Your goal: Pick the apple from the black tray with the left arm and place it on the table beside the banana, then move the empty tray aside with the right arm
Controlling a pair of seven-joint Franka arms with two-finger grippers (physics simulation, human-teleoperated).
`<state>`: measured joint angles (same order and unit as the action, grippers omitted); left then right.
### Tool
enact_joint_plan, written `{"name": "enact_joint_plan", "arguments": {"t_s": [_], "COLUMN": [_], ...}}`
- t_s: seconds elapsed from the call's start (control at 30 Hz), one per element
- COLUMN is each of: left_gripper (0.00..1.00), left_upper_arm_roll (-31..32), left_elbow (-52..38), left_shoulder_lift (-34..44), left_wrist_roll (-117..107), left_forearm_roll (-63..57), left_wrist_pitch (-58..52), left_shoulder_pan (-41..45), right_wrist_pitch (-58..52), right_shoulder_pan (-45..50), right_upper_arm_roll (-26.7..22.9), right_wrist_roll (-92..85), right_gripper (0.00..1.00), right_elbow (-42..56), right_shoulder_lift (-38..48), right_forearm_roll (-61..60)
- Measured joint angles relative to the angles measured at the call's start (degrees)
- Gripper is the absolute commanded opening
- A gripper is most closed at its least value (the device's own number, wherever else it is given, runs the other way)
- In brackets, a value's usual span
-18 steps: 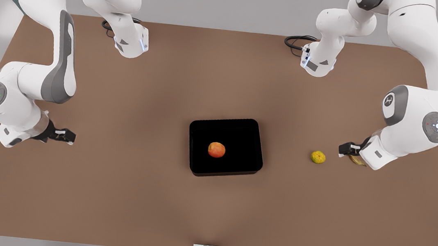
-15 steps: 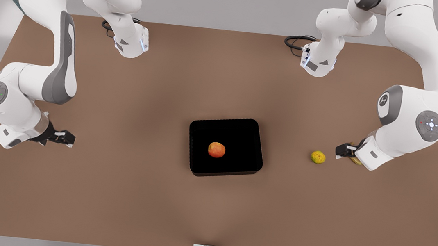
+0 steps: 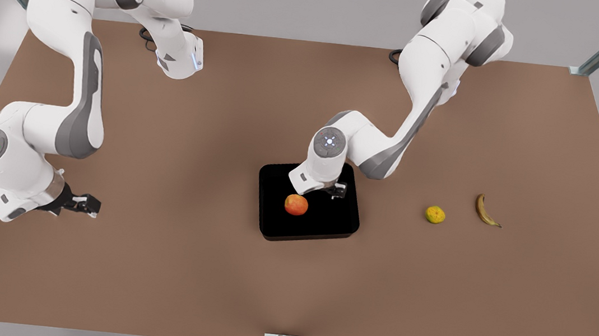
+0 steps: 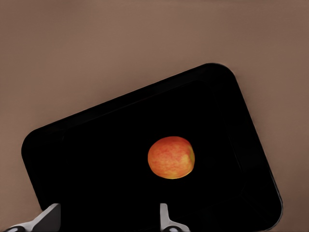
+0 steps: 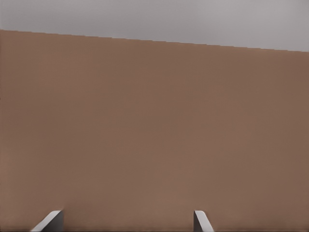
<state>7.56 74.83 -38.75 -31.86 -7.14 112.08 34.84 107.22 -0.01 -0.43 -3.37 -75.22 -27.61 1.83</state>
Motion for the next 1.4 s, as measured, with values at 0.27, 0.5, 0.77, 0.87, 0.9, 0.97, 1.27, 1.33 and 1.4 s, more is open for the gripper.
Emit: {"name": "enact_joint_plan", "arguments": {"t_s": [0.27,0.5,0.77,0.87,0.9,0.97,1.27,1.33,1.4], "left_gripper": [1.0,1.0,1.0,1.0,1.0,1.0,1.0,1.0,1.0], "left_upper_arm_roll": [0.0,0.0,0.0,-0.1,-0.2,-0.2,-0.4,-0.4,-0.6], "left_elbow": [-1.1,-0.6,2.1,3.8,3.9,4.0,5.9,5.9,5.7], "left_shoulder_lift": [-7.2,-9.8,-11.5,-11.5,-11.5,-11.5,-11.8,-12.3,-13.2], "left_wrist_roll": [-16.8,-24.9,-29.4,-30.6,-30.9,-31.6,-33.8,-34.1,-34.5], "left_forearm_roll": [-5.1,-9.0,-14.4,-16.4,-16.9,-17.9,-20.9,-21.1,-21.3], "left_wrist_pitch": [9.3,14.8,18.4,20.1,20.6,21.2,23.7,24.2,24.8], "left_shoulder_pan": [3.2,4.0,6.0,5.9,5.8,5.7,5.1,5.1,5.1], "right_wrist_pitch": [-1.5,-1.8,-1.9,-2.0,-2.0,-2.0,-2.0,-2.0,-2.0], "right_shoulder_pan": [0.2,0.2,0.2,0.2,0.2,0.2,0.2,0.2,0.2], "right_upper_arm_roll": [0.0,0.0,0.0,0.0,0.0,0.0,0.0,0.0,0.0], "right_wrist_roll": [-0.1,-0.2,-0.3,-0.3,-0.3,-0.3,-0.3,-0.3,-0.3], "right_gripper": [1.0,1.0,1.0,1.0,1.0,1.0,1.0,1.0,1.0], "right_elbow": [0.0,0.0,0.0,0.0,0.0,0.0,0.0,0.0,0.0], "right_shoulder_lift": [0.0,0.0,0.0,0.0,0.0,0.0,-0.1,-0.1,-0.1], "right_forearm_roll": [0.1,0.1,0.2,0.2,0.2,0.2,0.2,0.2,0.2]}}
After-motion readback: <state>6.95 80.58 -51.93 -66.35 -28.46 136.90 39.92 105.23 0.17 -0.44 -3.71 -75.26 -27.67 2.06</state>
